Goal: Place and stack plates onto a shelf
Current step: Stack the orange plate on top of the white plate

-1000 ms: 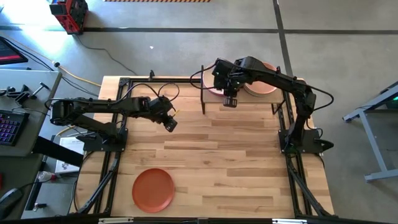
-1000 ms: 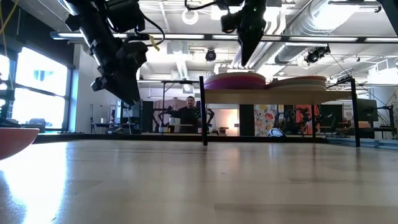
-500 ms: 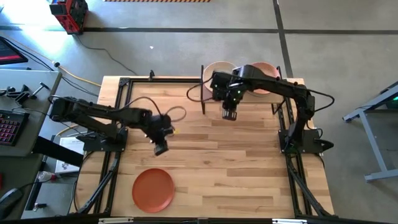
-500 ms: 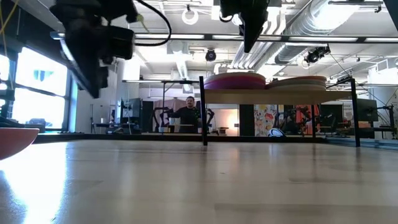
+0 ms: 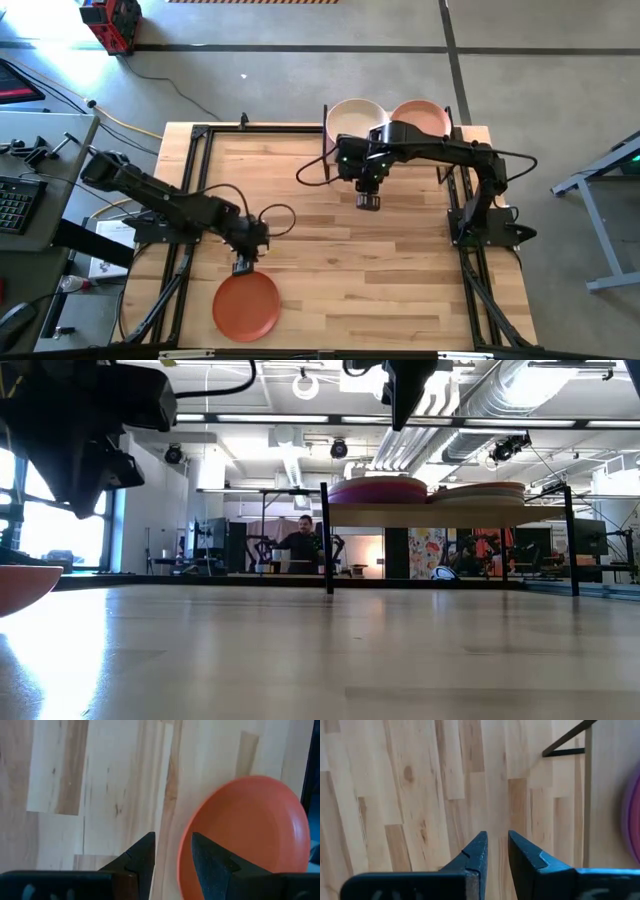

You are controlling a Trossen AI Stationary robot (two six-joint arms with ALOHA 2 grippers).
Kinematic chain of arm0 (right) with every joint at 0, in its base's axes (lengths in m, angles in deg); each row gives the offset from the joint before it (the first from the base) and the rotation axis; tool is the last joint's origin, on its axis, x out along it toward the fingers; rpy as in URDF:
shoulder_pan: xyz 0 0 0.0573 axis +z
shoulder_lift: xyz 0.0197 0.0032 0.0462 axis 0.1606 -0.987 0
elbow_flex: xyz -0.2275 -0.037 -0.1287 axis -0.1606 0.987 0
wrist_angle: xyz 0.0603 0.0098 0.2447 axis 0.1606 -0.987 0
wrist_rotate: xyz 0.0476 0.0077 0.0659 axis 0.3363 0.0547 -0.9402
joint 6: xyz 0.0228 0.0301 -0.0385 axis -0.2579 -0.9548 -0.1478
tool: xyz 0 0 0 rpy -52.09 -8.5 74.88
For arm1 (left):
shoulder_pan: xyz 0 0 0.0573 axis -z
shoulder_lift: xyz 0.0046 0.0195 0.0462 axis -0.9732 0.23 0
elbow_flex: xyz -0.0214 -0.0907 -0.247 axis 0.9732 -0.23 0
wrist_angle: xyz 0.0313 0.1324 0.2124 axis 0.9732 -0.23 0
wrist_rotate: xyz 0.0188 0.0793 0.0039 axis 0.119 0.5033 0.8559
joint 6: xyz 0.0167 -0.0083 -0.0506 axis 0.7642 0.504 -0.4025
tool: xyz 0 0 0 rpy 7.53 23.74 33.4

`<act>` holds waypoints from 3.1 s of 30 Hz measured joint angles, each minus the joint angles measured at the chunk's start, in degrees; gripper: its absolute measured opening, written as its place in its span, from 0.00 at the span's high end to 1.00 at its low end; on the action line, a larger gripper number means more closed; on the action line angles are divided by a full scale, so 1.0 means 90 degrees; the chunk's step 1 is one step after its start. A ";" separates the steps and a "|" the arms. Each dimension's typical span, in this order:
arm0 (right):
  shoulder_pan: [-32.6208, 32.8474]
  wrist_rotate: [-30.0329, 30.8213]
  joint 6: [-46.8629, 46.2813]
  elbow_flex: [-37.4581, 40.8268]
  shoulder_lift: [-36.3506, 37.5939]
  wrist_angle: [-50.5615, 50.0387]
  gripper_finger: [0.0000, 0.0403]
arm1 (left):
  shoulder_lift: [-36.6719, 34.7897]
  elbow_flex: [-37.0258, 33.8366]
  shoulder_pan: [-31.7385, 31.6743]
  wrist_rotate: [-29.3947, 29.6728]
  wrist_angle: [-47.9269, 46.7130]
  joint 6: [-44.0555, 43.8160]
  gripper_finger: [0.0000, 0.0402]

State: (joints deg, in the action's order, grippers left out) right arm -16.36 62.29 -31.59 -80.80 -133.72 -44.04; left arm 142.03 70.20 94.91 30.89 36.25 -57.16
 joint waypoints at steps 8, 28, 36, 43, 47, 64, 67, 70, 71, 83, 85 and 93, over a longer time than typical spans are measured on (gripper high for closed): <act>0.0197 0.0002 -0.0010 0.0000 0.0000 0.0000 0.87 | 0.0000 0.0000 0.0551 0.0342 -0.0189 -0.0315 0.71; 0.0263 0.0002 -0.0279 0.0002 0.0000 -0.0005 0.87 | 0.1128 -0.0007 0.1086 0.0415 -0.0113 -0.0549 0.71; 0.0263 0.0002 -0.0282 0.0002 0.0000 -0.0005 0.87 | 0.1604 -0.0007 0.1086 0.0355 -0.0060 -0.0377 0.71; 0.0263 0.0002 -0.0292 0.0002 0.0000 0.0000 0.87 | 0.1802 -0.0007 0.1084 0.0358 -0.0030 -0.0314 0.71; 0.0263 0.0002 -0.0289 0.0002 0.0000 0.0002 0.87 | 0.1795 -0.0007 0.1092 0.0358 -0.0025 -0.0270 0.74; 0.0263 0.0002 -0.0879 0.0002 0.0000 0.0095 0.87 | 0.1766 0.0019 0.1105 0.0168 -0.0009 -0.0265 0.99; 0.0263 -0.0007 -0.1044 0.0002 0.0000 0.0094 0.87 | 0.1693 0.0012 0.1106 0.0186 -0.0036 -0.0267 0.99; 0.0269 -0.0011 -0.1117 0.0002 0.0000 0.0092 0.87 | 0.1518 0.0002 0.1115 0.0304 -0.0099 -0.0271 1.00; 0.0282 -0.0010 -0.1115 0.0002 0.0000 0.0095 0.87 | 0.1446 0.0002 0.1115 0.0398 -0.0126 -0.0274 1.00; 0.0328 0.0169 -0.1651 0.0002 -0.0002 0.0584 0.76 | 0.0974 -0.0012 0.1099 0.1168 -0.0643 -0.0784 1.00; 0.0328 0.0170 -0.1968 0.0002 -0.0002 0.0709 0.74 | 0.0955 -0.0012 0.1083 0.1248 -0.0684 -0.1046 1.00; 0.0447 0.0267 -0.3097 0.0002 -0.0004 0.0821 0.73 | 0.0888 0.0060 0.1025 0.1691 -0.0833 -0.2160 1.00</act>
State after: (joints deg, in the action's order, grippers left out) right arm -12.34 64.70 -59.46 -80.78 -133.75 -36.65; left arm 150.01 70.74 104.14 46.11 28.75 -76.61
